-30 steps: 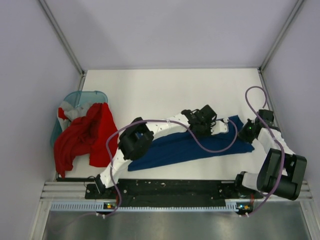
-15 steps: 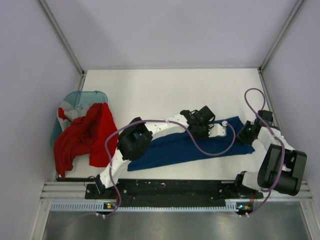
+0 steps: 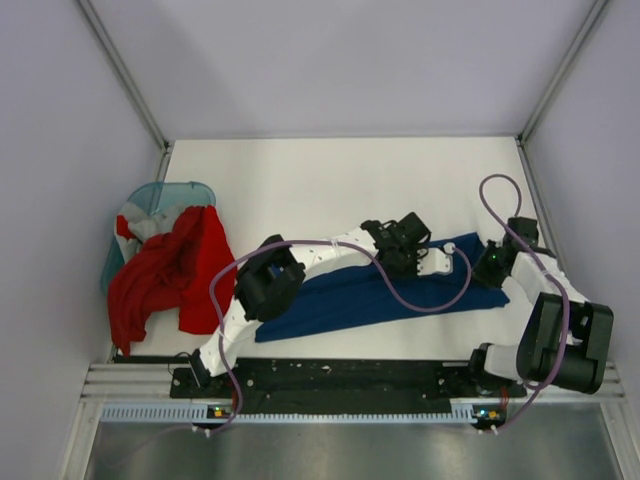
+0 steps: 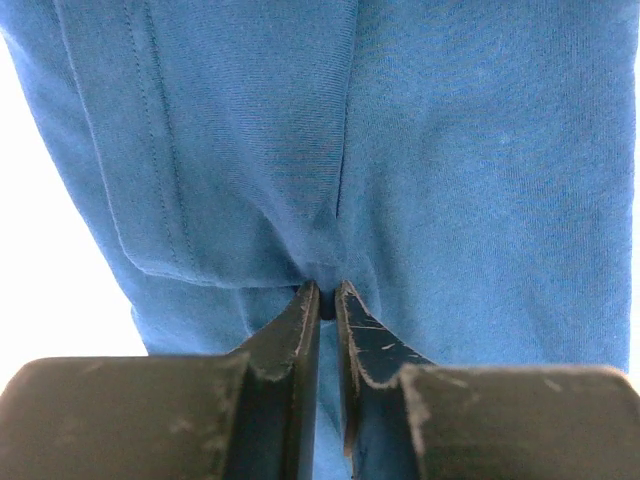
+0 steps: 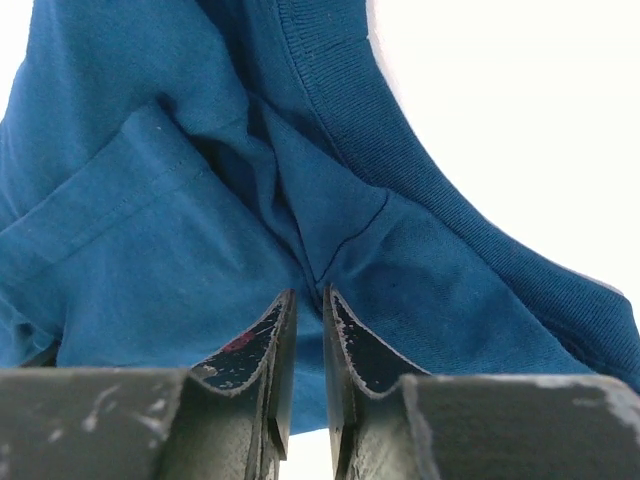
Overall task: Fold and stack the t-shirts
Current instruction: Fold the other side of the tshirt into a rectangle
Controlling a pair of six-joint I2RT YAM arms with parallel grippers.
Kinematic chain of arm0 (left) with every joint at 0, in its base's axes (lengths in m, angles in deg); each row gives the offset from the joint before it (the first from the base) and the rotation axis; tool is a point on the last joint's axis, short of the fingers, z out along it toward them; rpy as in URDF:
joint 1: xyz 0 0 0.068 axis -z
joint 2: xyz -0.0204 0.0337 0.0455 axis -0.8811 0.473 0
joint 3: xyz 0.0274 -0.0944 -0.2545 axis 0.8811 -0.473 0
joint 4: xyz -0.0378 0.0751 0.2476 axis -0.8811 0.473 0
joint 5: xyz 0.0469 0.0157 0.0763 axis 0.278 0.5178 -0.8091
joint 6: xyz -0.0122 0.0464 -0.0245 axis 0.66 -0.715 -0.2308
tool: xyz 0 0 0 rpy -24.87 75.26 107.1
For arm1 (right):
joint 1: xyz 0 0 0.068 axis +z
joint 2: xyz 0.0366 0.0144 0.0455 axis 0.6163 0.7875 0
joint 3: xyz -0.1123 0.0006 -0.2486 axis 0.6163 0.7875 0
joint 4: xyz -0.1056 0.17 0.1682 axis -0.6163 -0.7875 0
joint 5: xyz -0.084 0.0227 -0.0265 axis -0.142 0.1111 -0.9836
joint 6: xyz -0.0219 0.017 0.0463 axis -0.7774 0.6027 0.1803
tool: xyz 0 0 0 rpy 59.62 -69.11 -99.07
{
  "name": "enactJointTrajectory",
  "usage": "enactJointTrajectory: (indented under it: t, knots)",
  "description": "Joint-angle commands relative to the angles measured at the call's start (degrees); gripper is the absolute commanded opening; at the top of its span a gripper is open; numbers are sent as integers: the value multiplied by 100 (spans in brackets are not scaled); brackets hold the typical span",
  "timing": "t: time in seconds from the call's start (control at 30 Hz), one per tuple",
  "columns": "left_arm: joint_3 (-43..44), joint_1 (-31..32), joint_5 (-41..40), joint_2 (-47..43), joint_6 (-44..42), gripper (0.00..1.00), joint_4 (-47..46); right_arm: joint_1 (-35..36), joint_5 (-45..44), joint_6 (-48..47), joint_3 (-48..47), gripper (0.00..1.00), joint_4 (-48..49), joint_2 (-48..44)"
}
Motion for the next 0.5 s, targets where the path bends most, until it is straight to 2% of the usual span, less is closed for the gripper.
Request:
enactJointTrajectory:
  t: [0.0,0.07,0.23,0.47]
  knots:
    - [188,26,86,-335,32,11,79,46,83,-44,-142,11,65,119]
    - [179,17,69,-353,14,10,96,46,101,-70,-168,0,83,198]
    - [144,17,7,-432,-118,5,158,-50,-249,-36,-203,0,65,67]
    - [-32,17,95,-450,-302,6,210,-305,-497,17,-46,0,47,-584]
